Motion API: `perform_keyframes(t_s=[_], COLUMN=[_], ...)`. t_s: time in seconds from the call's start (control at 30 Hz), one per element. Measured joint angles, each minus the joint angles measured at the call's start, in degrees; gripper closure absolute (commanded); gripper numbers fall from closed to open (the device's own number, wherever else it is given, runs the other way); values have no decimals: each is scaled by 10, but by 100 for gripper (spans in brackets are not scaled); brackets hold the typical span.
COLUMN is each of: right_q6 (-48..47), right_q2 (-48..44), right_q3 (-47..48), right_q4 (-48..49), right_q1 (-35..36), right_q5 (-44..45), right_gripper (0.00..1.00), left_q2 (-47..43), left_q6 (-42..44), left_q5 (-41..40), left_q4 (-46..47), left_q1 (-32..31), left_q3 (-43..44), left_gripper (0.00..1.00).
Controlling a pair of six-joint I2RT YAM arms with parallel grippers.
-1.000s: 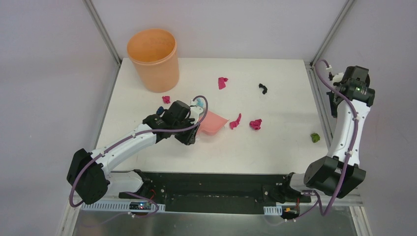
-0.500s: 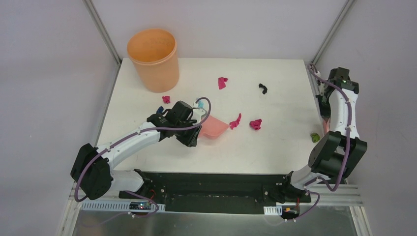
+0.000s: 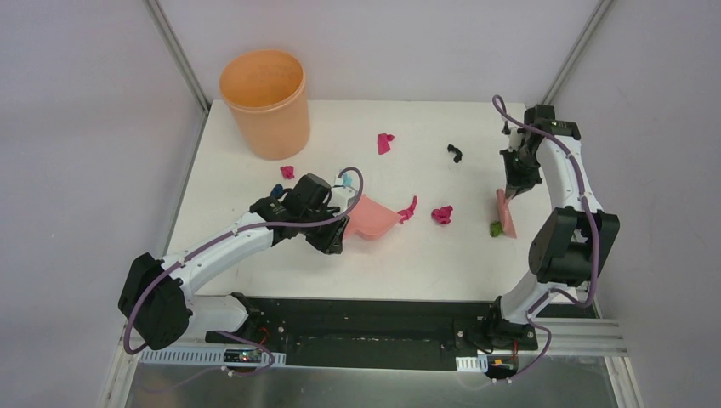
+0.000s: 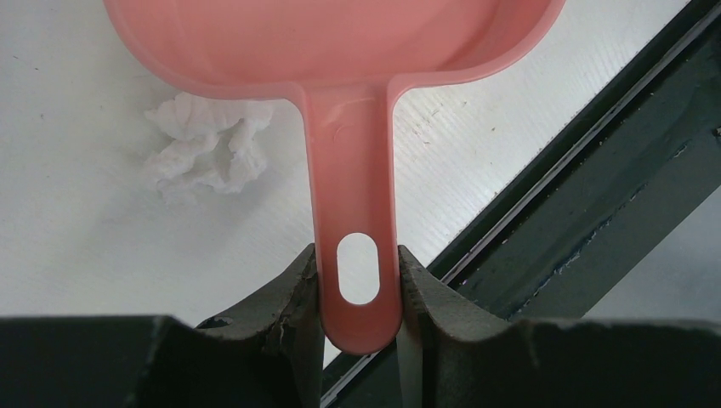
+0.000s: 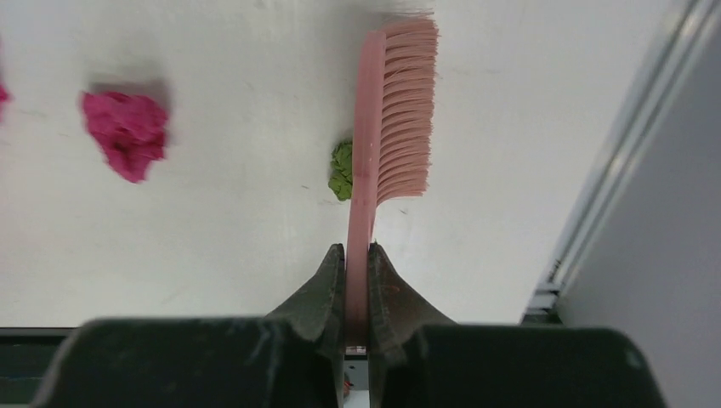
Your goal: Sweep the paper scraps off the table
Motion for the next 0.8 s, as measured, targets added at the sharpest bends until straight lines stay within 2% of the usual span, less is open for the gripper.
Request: perform_keyframes(t_s=[0.17,0.43,0.6,0.8], right_q6=[47,96,95,44], right_q2=[40,58,60,105], right_q3=[60,79,119,282], right_q4=[-3,-2,-10,-18], right_q1=[10,13,16,29], right_q5=[-102,-225,-219,-136], right_gripper=[100,100,100,100], left_q2=[-1,-11,-5,4], left_q6=[0,0,0,0], left_q5=[7,16,20,20], left_q4=[0,4,4,4], left_q1=[0,0,0,0], left_q3=[0,0,0,0], left_gripper=[100,100,100,100])
